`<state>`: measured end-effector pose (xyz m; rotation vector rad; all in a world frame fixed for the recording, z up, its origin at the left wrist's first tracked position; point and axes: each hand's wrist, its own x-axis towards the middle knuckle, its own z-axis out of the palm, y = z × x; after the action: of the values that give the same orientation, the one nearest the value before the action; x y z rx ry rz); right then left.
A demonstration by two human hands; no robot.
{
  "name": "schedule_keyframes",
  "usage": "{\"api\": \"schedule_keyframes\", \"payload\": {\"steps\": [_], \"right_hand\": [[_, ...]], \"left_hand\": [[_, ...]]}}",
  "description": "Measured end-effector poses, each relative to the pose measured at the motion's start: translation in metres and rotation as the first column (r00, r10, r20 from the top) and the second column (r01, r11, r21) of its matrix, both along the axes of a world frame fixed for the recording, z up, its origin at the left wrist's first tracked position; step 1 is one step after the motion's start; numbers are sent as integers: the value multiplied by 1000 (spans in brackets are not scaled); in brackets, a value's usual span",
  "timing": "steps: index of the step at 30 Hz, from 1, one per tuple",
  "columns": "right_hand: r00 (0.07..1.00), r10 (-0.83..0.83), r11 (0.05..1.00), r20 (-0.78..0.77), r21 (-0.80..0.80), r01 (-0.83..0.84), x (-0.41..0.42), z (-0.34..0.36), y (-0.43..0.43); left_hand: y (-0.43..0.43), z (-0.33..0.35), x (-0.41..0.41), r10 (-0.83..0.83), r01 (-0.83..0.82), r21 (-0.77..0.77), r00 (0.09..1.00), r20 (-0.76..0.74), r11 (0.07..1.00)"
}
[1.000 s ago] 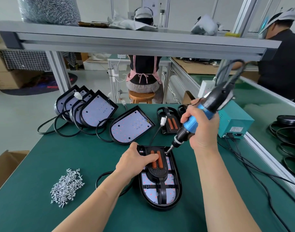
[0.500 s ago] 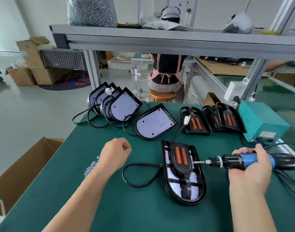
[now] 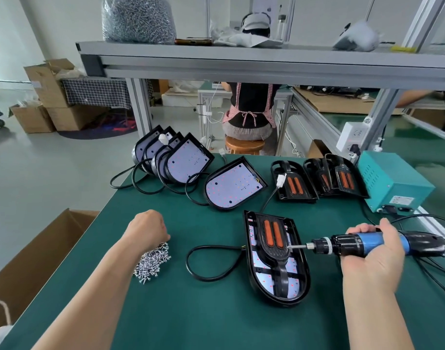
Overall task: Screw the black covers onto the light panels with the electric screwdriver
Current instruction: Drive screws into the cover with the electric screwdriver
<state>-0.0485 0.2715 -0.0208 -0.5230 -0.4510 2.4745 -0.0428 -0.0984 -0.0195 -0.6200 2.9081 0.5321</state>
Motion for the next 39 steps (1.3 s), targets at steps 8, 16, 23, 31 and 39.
{"api": "schedule_keyframes", "payload": {"steps": [8,16,23,31,39], "right_hand": [[992,53,995,113,76,-62,4,8,7],[995,54,998,88,39,-57,3,8,6],[998,47,996,-31,72,-44,13,34,-7],[998,19,989,-65,151,-9,26,61,-19],[999,9,988,-50,154,-1,24,60,-17]], "left_hand": [[0,-1,-6,-143,171,-230,981,131,958],[25,15,10,125,1,401,950,-287,916],[137,32,42,223,-4,969,973,61,-247],[176,33,49,198,-92,928,965,173,-360],[182,31,55,196,-101,918,962,188,-383]]}}
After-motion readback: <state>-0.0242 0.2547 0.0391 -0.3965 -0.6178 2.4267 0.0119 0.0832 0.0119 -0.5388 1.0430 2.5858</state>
